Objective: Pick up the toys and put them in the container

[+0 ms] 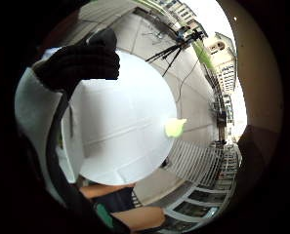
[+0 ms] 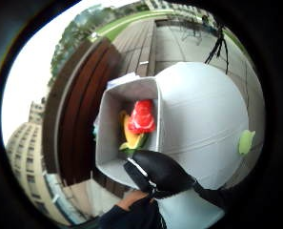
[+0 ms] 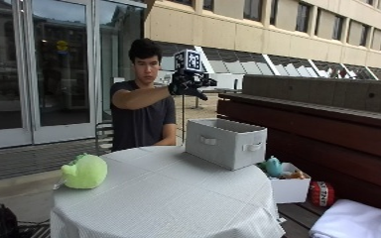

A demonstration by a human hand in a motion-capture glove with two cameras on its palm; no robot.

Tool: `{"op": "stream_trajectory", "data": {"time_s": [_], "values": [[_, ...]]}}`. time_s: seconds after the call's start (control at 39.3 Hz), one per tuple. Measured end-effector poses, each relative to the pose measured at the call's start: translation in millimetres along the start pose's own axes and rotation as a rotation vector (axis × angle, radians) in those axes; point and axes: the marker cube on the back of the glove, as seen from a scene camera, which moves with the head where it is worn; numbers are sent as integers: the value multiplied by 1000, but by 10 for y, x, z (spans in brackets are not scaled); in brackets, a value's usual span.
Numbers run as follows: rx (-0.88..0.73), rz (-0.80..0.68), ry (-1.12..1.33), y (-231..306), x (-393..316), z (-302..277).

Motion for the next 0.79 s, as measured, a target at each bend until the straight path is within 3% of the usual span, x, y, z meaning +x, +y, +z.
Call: {"op": "stream_trajectory", "data": {"time_s": [0.31,0.79], "values": [[-2,233,124,329,1781,285],[-45,493,21,688,3530,1125]]}}
